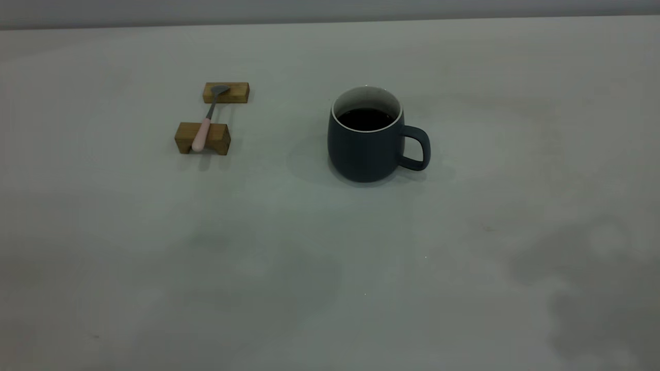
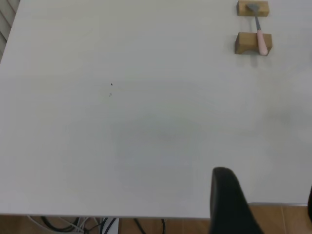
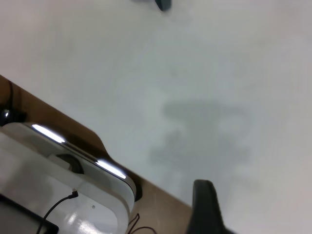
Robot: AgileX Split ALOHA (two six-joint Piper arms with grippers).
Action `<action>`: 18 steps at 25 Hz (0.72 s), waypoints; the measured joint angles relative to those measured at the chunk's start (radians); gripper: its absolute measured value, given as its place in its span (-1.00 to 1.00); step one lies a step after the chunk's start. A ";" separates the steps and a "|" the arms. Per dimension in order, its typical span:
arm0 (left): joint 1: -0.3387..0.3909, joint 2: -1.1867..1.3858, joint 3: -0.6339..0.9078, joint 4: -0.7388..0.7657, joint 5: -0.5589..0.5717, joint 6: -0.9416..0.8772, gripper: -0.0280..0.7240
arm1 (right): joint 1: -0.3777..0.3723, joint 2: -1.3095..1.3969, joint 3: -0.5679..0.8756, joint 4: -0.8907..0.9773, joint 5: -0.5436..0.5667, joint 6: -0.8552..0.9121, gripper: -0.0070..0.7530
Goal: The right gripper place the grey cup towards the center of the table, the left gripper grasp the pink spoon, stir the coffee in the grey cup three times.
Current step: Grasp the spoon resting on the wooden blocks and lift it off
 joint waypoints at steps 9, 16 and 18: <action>0.000 0.000 0.000 0.000 0.000 0.000 0.30 | -0.013 -0.564 0.377 -0.045 -0.035 0.172 0.57; 0.000 0.000 0.000 0.000 0.000 0.000 0.30 | -0.133 -0.871 0.525 -0.048 -0.086 0.183 0.57; 0.000 0.000 0.000 0.000 0.000 0.000 0.30 | -0.160 -0.916 0.539 -0.048 -0.089 0.187 0.57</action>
